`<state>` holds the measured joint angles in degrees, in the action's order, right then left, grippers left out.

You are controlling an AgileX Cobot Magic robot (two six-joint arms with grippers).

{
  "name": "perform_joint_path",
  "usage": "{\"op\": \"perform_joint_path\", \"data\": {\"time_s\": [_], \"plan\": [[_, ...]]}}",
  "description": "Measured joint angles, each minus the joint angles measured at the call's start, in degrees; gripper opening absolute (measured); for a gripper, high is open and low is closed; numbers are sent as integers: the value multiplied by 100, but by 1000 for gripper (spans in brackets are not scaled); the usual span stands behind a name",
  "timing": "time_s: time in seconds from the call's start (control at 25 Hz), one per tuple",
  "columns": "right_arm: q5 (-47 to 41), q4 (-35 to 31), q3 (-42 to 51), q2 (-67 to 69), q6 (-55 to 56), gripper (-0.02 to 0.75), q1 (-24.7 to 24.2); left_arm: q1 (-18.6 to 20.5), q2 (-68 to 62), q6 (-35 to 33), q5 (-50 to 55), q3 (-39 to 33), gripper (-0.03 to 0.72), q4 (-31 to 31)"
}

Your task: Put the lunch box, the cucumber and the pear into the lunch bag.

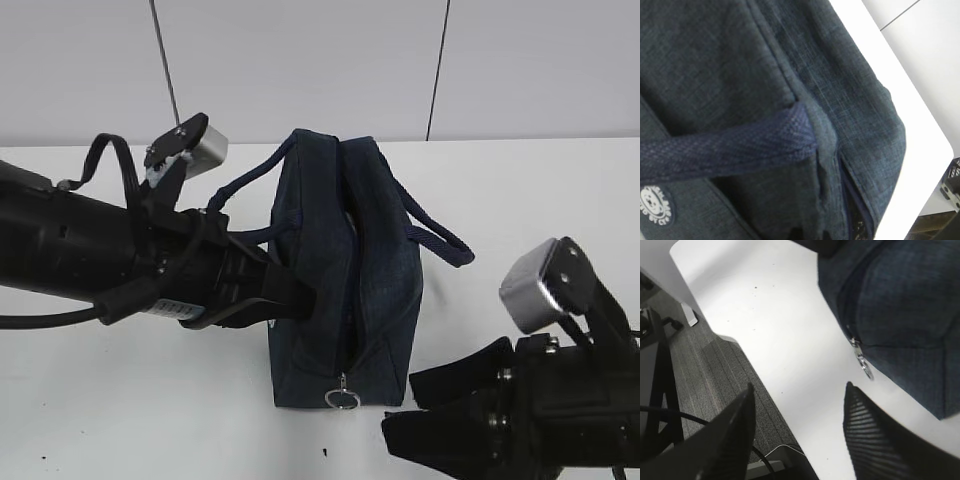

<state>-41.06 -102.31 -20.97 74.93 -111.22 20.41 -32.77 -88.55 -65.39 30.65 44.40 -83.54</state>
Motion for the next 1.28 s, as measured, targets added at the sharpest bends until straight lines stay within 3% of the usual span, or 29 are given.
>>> {"op": "perform_joint_path", "data": {"time_s": [0.52,1.28], "plan": [[-222,-11,-12,1125,-1724,429,0,0,0,0,83,0,-12,4],[-1,-69,-1117,2661,-1888,428,0,0,-35,0,150,0,-12,4]]}}
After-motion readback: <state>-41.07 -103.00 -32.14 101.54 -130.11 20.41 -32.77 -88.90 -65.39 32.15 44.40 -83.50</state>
